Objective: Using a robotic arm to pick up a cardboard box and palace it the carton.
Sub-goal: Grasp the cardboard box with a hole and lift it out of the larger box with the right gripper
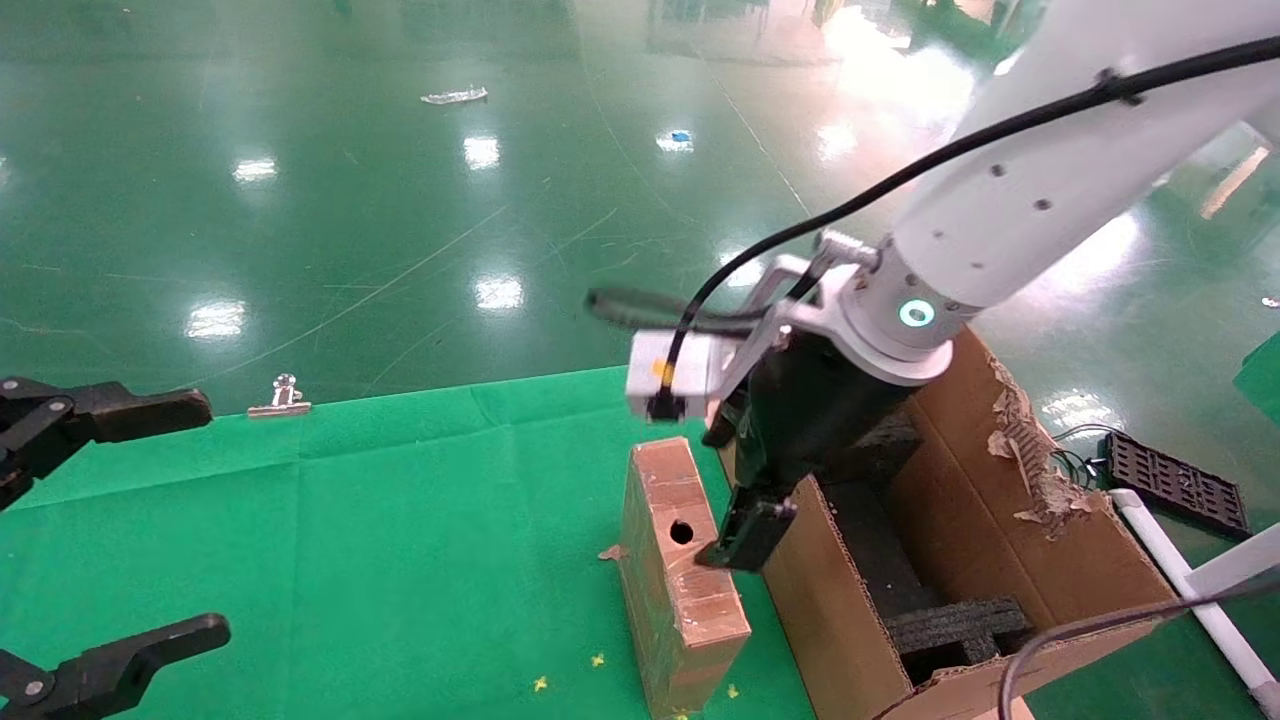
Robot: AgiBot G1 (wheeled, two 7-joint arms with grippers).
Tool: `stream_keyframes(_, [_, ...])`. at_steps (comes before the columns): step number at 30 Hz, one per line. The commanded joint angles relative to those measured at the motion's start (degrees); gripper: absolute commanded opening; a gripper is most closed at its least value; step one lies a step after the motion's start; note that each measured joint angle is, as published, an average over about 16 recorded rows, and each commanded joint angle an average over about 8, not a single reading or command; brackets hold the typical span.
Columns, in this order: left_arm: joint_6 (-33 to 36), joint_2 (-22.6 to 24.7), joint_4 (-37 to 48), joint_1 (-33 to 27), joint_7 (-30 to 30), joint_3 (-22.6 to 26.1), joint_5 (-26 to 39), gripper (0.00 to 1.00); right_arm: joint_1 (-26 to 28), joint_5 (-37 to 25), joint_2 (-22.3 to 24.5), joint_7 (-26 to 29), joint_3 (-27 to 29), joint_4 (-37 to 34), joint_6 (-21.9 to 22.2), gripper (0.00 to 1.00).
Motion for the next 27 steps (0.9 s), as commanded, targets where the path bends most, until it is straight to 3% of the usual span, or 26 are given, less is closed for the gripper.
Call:
stream_keyframes(1, [0.0,0.0,0.0,0.0,0.0,0.0,0.0,1.0,0.2,2.1,1.0,6.8,0.0,-1.5,-0.5,1.0])
stream_keyframes(5, [0.0,0.0,0.0,0.0,0.0,0.0,0.0,1.0,-0.3,4.1,0.6,15.5,-1.0,-6.5,-0.9,1.0])
stream_keyframes(9, [0.0,0.0,0.0,0.0,0.0,0.0,0.0,1.0,-1.8,5.4,-0.2,19.6,-1.9,-9.9,-0.6,1.0])
stream_keyframes(22, [0.0,0.0,0.0,0.0,0.0,0.1,-0.1,1.0,-6.5,6.9,-3.4,21.5,-3.2,-15.5,1.6,1.0])
stream_keyframes(24, [0.0,0.0,0.0,0.0,0.1,0.1,-0.1,1.0,-7.0,6.7,-3.9,21.2,-3.5,-15.7,1.6,0.9])
stream_keyframes(27, [0.0,0.0,0.0,0.0,0.1,0.1,-0.1,0.97,-7.3,5.9,-4.4,21.0,-4.0,-15.5,1.5,0.54])
